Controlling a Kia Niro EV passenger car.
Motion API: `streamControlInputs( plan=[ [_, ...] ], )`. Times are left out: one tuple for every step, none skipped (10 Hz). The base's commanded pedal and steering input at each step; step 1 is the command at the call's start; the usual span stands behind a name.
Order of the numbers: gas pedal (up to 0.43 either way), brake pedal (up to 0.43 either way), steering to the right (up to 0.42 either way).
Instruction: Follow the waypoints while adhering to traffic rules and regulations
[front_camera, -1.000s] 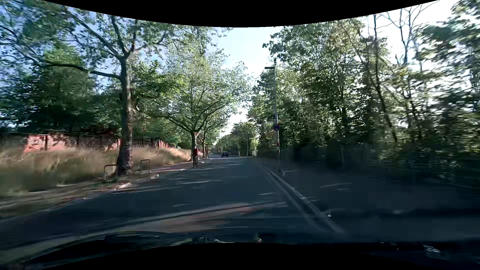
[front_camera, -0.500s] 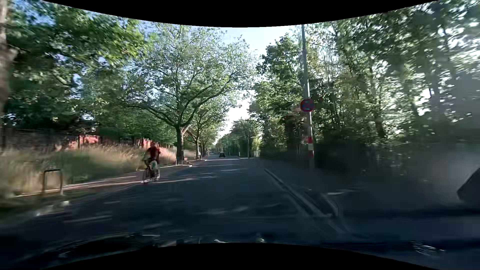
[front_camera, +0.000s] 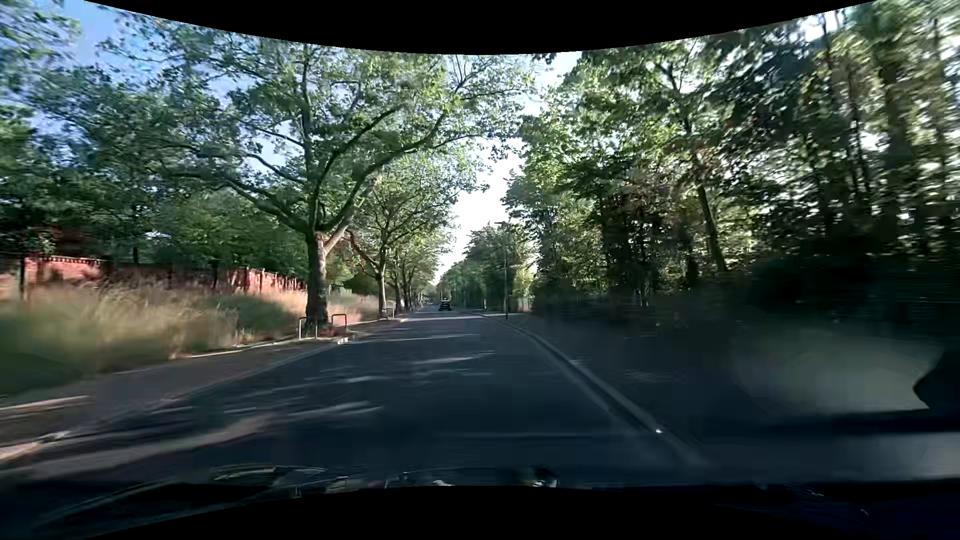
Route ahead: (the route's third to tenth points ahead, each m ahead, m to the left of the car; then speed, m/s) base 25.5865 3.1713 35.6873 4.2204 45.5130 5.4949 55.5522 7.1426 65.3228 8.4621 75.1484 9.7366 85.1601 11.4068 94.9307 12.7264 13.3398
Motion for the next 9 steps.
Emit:
streamControlInputs(
  plan=[
    [0.098, 0.0, -0.014],
    [0.098, 0.0, -0.014],
    [0.098, 0.0, -0.014],
    [0.098, 0.0, -0.015],
    [0.098, 0.0, -0.016],
    [0.098, 0.0, -0.017],
    [0.098, 0.0, -0.017],
    [0.098, 0.0, -0.017],
    [0.098, 0.0, -0.018]
  ],
)
